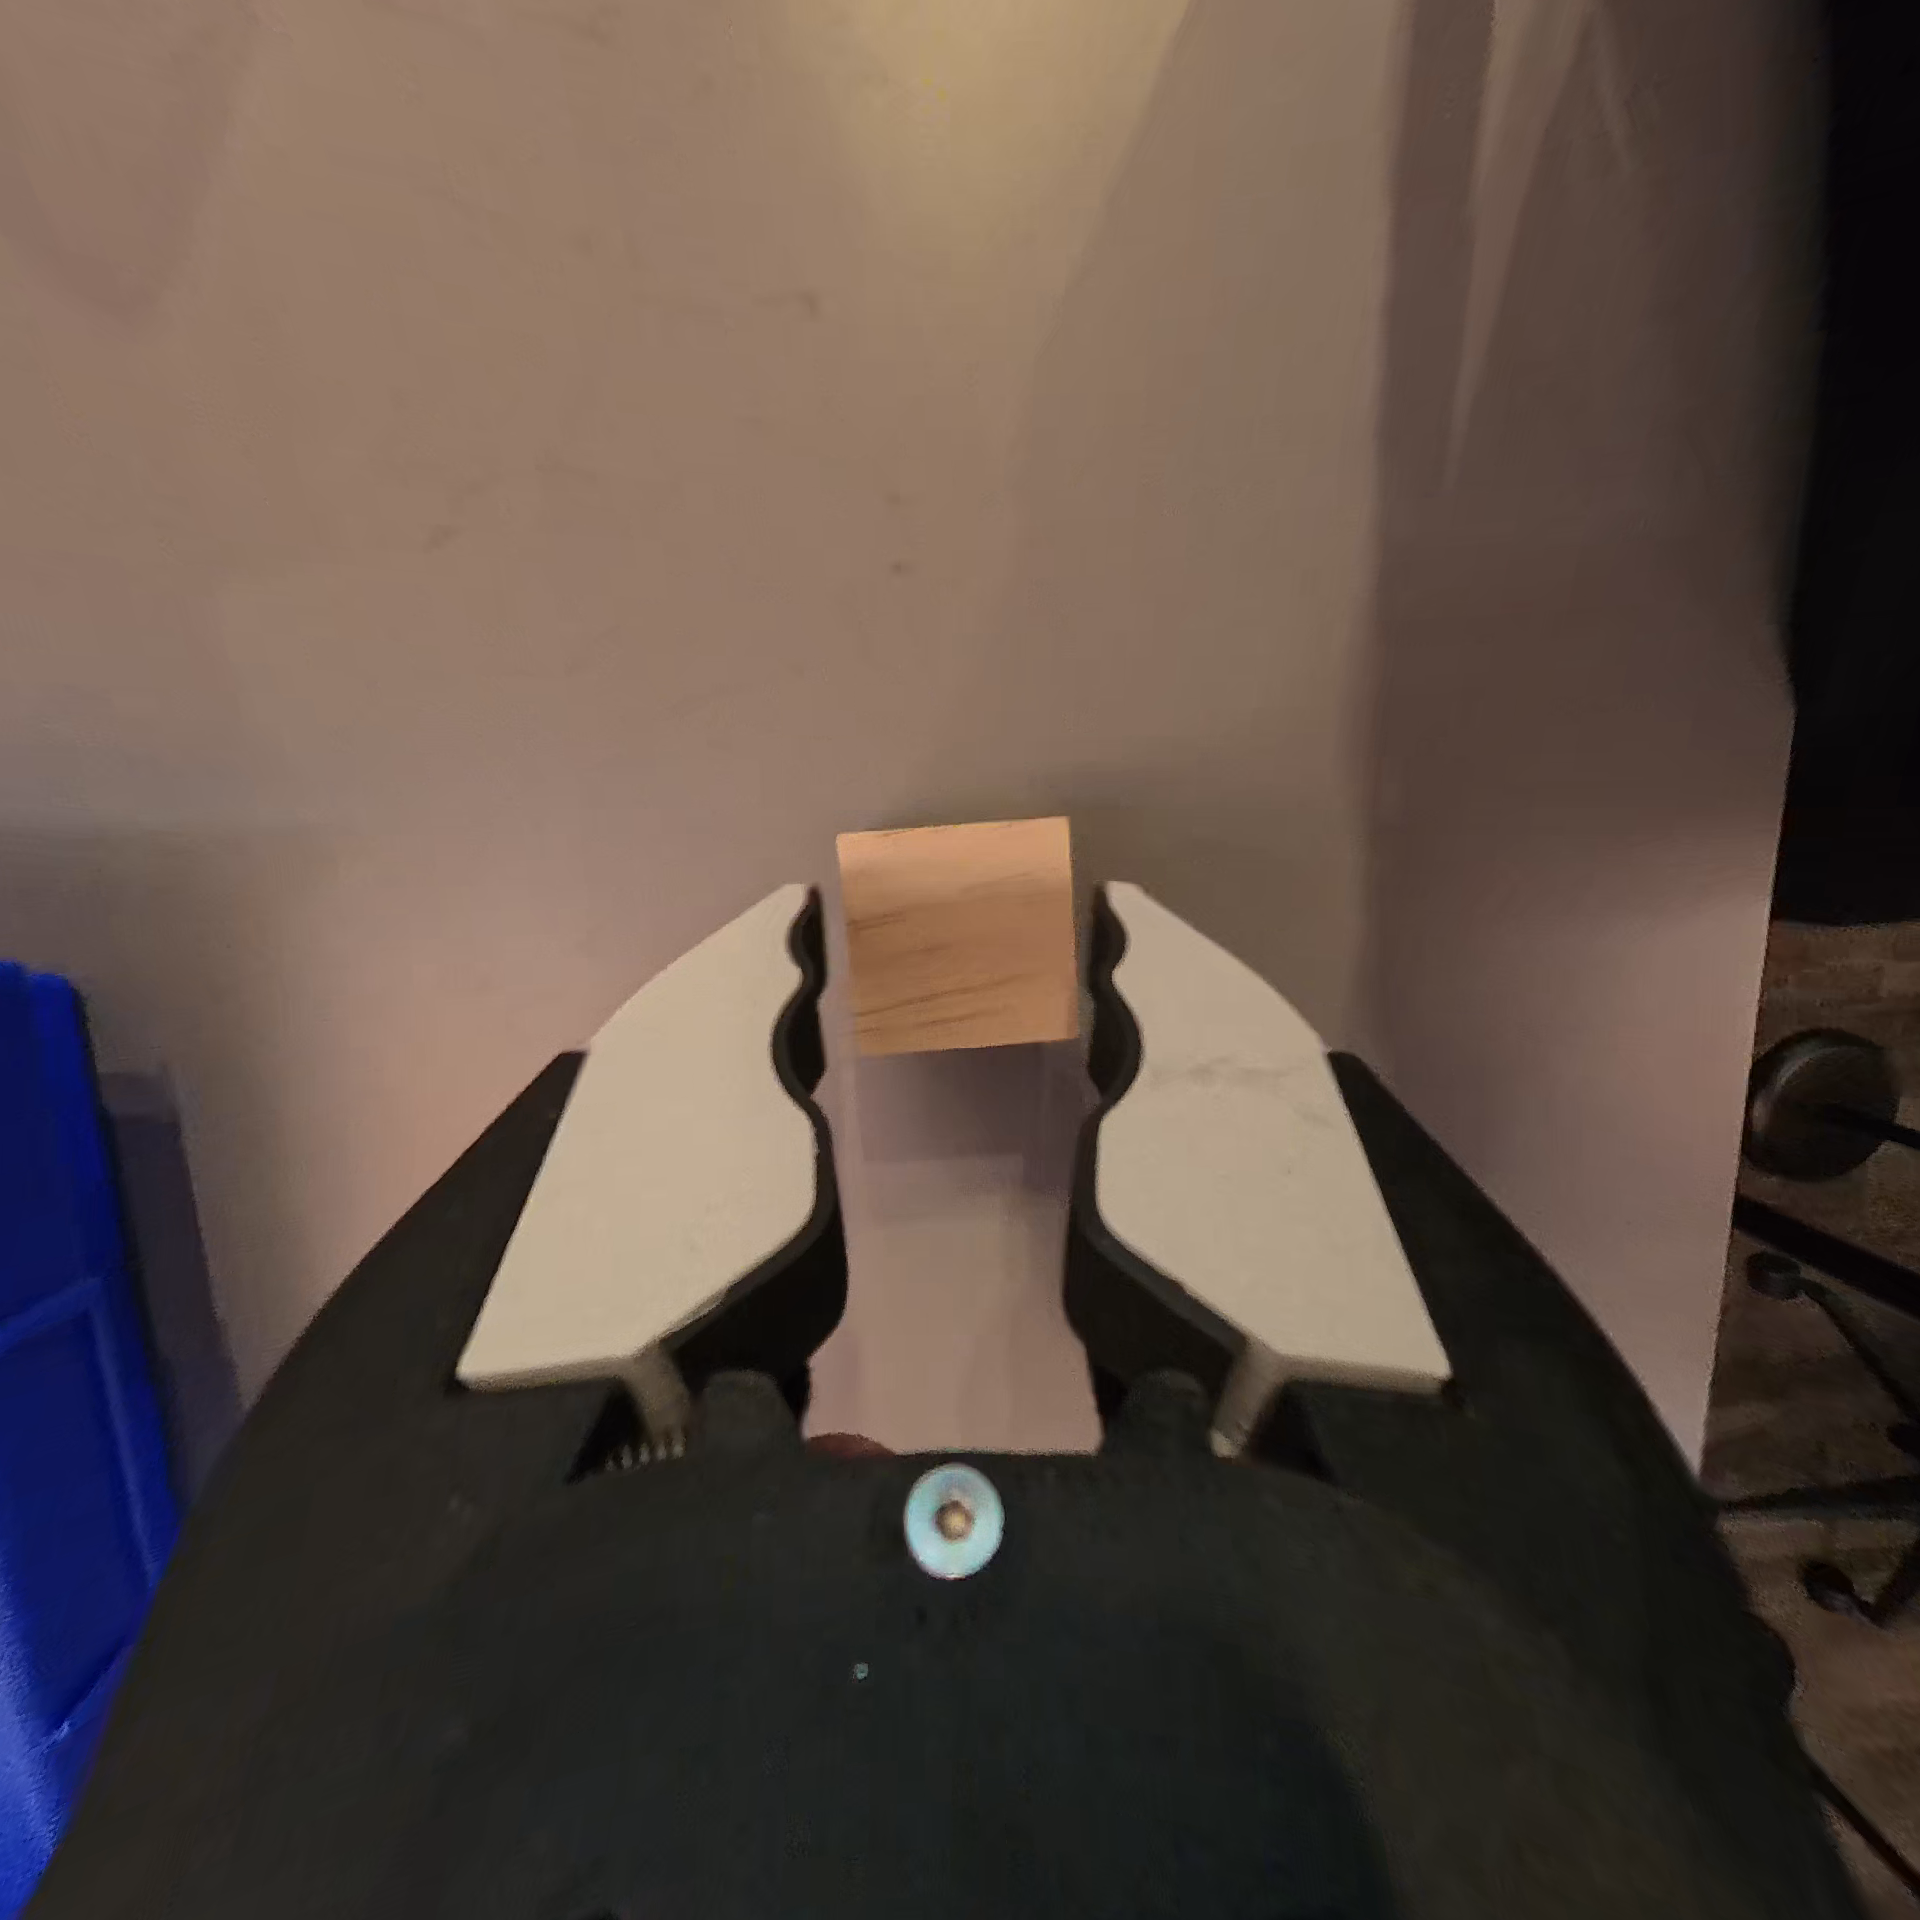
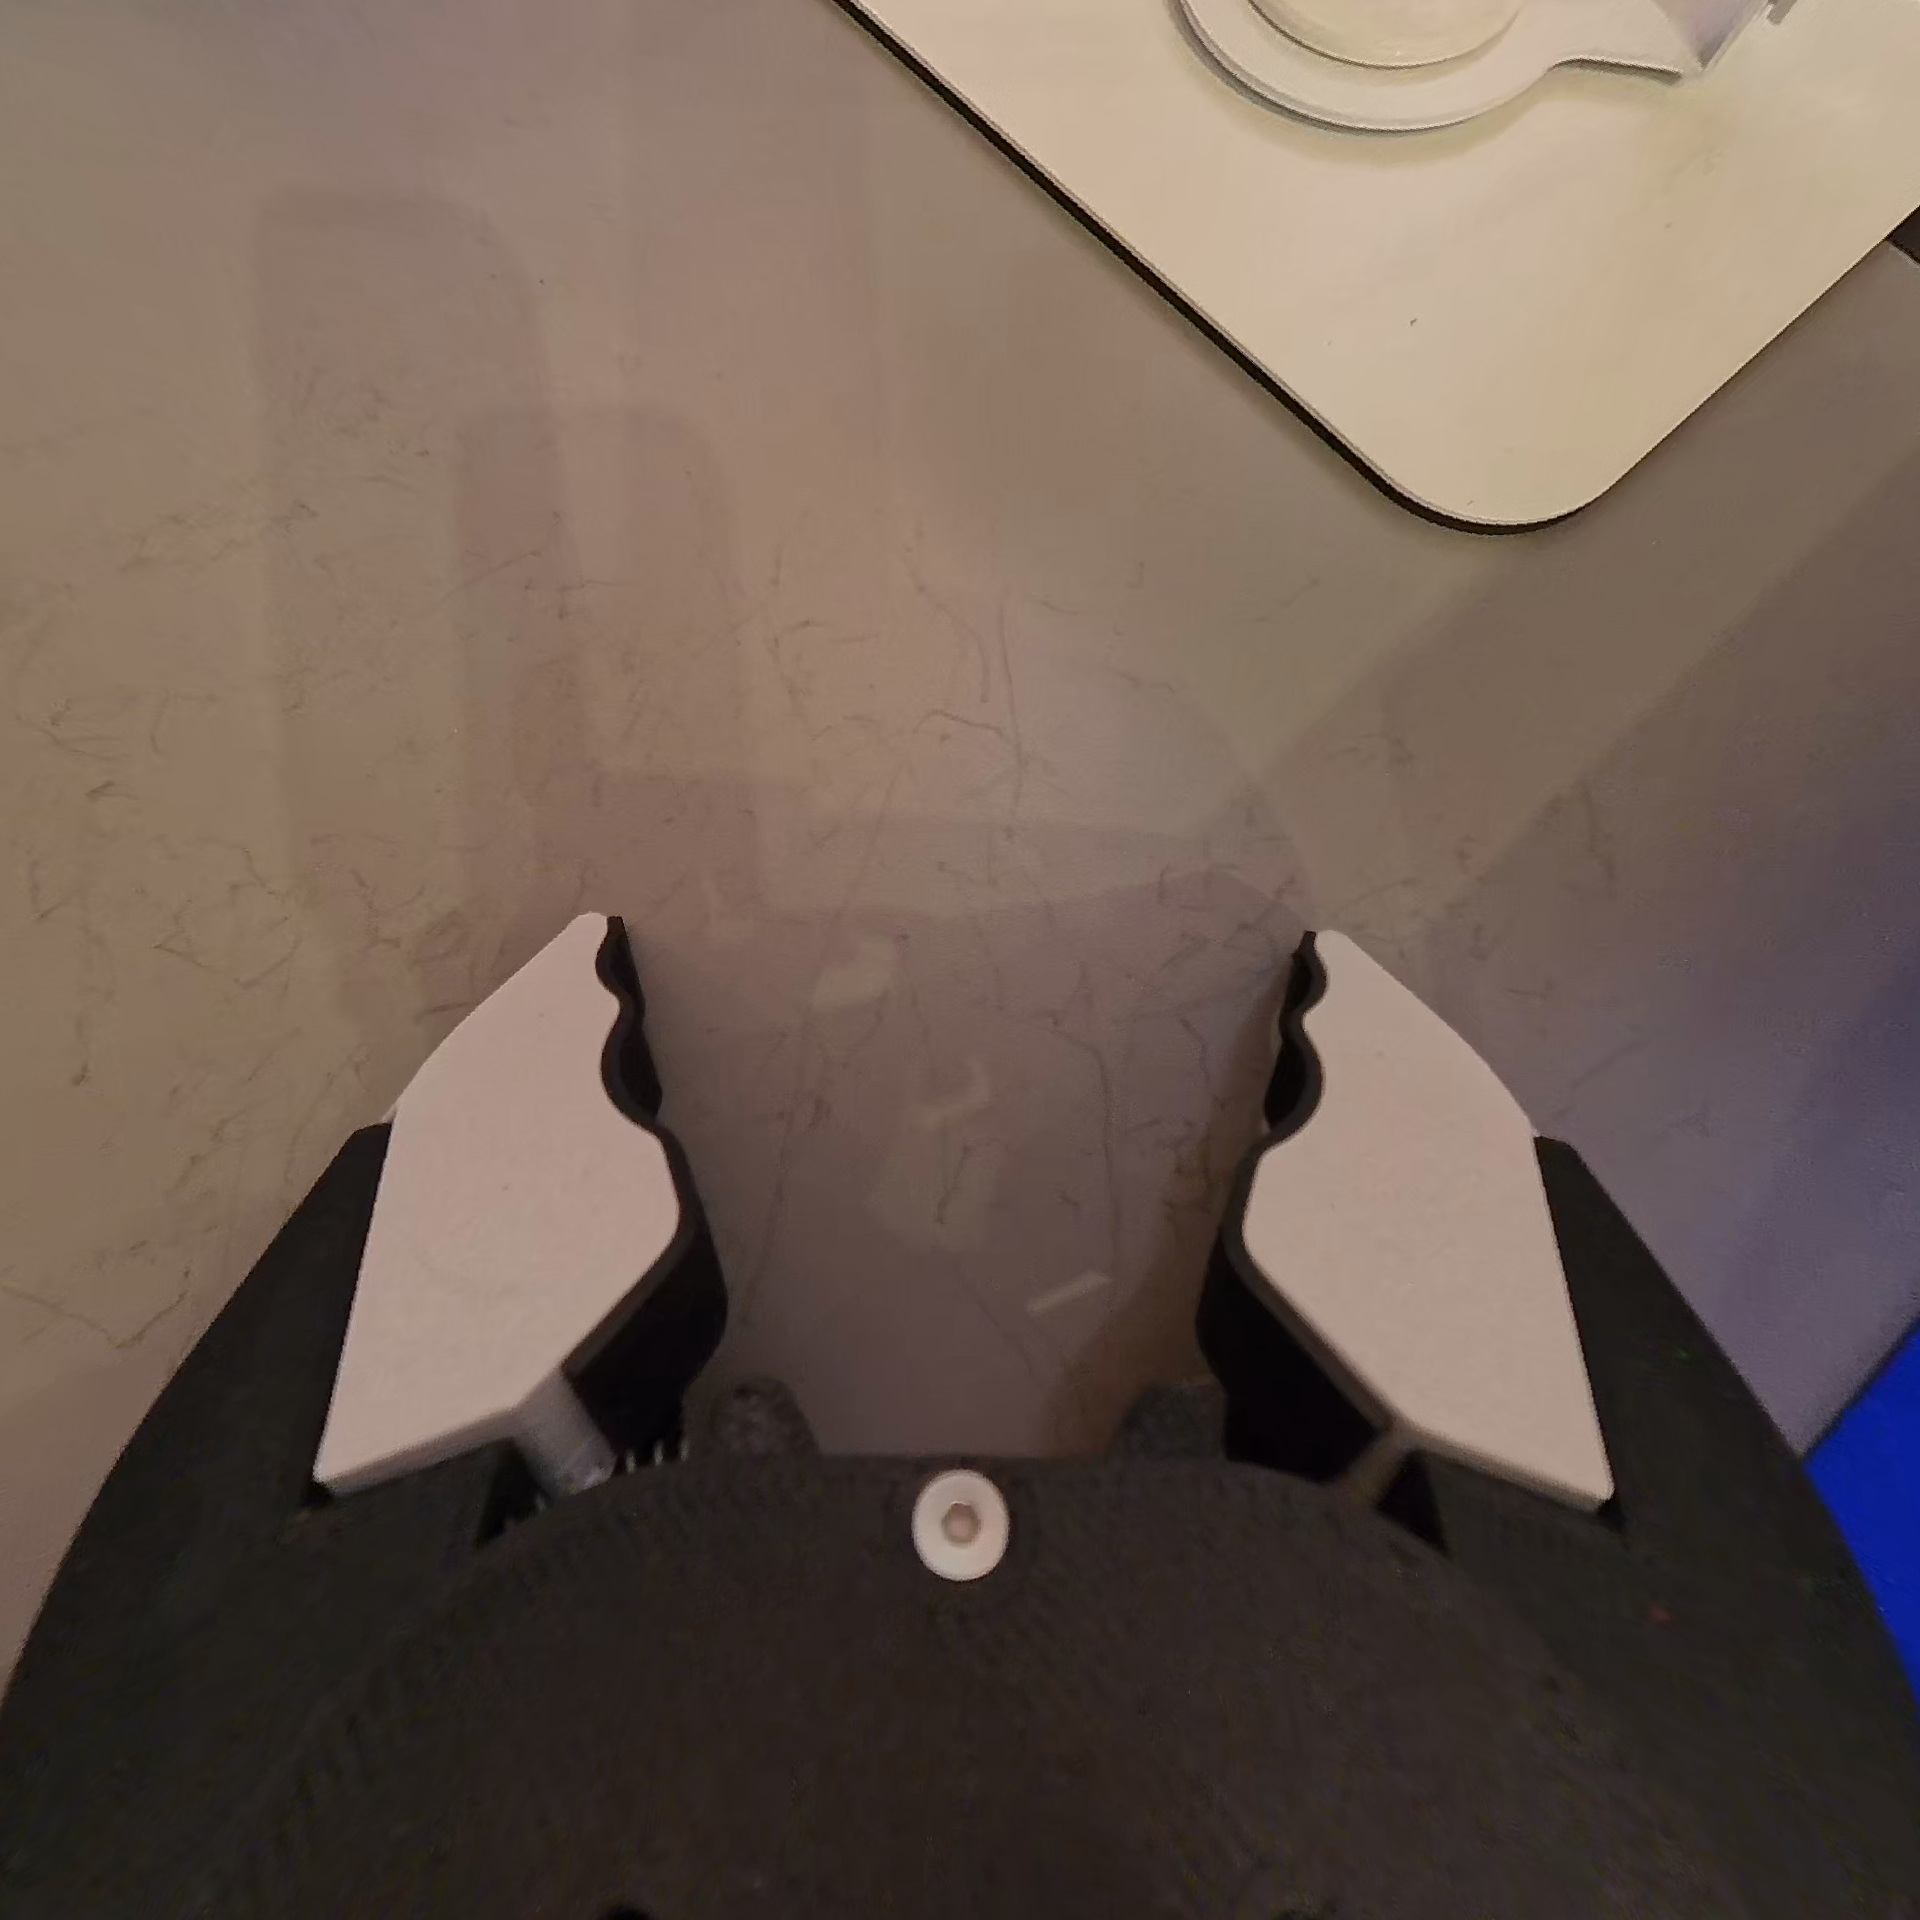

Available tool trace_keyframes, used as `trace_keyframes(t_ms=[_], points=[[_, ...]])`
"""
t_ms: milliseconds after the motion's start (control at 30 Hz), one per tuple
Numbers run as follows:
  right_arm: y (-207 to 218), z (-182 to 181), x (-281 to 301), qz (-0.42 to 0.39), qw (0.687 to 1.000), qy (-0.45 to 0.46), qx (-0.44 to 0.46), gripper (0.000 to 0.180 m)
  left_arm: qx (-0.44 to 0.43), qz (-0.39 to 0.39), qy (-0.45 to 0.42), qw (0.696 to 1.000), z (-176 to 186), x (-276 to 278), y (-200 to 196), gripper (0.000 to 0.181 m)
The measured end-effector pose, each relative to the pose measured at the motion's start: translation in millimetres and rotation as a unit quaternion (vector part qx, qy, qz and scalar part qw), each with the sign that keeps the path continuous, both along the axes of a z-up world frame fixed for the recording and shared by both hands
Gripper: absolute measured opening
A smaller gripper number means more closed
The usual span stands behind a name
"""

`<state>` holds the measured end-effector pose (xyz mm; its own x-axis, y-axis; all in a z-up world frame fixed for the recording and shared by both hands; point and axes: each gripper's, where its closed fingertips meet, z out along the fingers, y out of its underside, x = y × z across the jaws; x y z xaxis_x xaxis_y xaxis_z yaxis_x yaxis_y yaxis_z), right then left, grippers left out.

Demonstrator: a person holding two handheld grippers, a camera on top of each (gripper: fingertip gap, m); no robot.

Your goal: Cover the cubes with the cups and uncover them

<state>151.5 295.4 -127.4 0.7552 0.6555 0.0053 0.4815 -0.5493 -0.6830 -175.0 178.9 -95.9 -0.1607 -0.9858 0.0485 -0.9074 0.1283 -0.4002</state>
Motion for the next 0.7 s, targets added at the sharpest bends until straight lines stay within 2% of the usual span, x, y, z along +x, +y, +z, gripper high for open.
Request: trace_keyframes(t_ms=[133,233,300,467,700], points=[[0.0,0.0,-0.1,0.0,1.0,0.0,0.0,0.117,0.036,0.022,-0.038,0.998,37.1,1.1,24.9,0.059],[0.1,0.0,0.0,0.0,1.0,0.0,0.0,0.117,0.094,0.063,-0.06,0.992,76.7,-8.6,77.7,0.059],[0.1,0.0,0.0,0.0,1.0,0.0,0.0,0.117,0.149,0.07,-0.039,0.986,90.3,-21.8,118.6,0.056],[0.1,0.0,0.2,0.0,1.0,0.0,0.0,0.117,0.199,0.05,0.024,0.978,88.1,-40.0,194.4,0.053],[0.5,0.0,0.6,-0.001,1.0,0.0,0.001,0.117,0.171,0.055,0.05,0.982,61.1,-26.3,258.4,0.057]])
